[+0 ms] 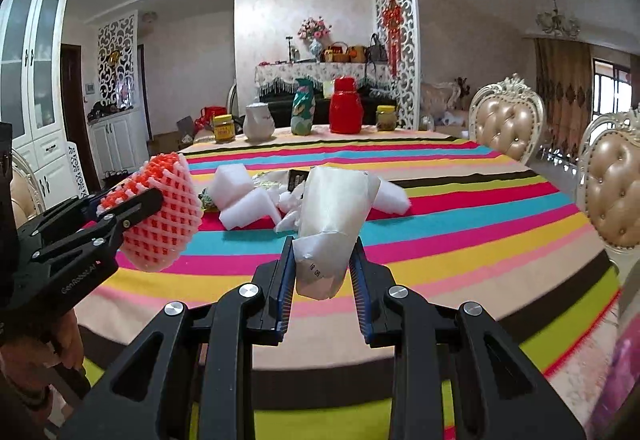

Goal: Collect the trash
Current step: 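Carry foam net and white foam piece to the pink bin and open both tools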

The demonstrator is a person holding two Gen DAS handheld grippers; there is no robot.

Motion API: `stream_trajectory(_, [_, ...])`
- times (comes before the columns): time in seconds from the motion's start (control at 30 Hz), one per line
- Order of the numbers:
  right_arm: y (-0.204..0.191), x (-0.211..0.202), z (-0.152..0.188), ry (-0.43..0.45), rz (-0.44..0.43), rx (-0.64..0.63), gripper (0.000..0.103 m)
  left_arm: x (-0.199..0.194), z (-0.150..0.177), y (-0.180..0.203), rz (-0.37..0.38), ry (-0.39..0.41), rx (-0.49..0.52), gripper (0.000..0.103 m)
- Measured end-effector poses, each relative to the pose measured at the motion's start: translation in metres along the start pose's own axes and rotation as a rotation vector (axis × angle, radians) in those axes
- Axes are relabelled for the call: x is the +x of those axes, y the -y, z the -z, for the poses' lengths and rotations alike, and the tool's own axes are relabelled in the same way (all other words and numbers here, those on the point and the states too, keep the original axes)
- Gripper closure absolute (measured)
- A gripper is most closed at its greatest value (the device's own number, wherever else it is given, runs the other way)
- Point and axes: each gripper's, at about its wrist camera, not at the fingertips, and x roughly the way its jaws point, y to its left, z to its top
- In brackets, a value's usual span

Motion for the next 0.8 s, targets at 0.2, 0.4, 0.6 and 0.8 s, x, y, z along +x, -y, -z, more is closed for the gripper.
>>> stream_trajectory(0.2, [0.023, -0.037, 0.014, 0.027, 0.043, 0.001, 0.076, -0.015, -0.003, 0.041, 0.077, 0.025, 0.057, 0.070])
stream_trajectory(0.4, [0.047, -0.054, 0.027, 0.035, 0.077, 0.022, 0.076, -0.009, 0.001, 0.080, 0.156, 0.000, 0.105, 0.070])
stream_trajectory(0.6, [0.072, -0.071, 0.035, 0.050, 0.122, 0.040, 0.076, 0.001, -0.003, 0.116, 0.243, -0.009, 0.119, 0.070])
stream_trajectory(0.8, [0.105, -0.091, 0.044, 0.065, 0.190, 0.080, 0.076, 0.004, -0.006, 0.163, 0.356, -0.014, 0.153, 0.070])
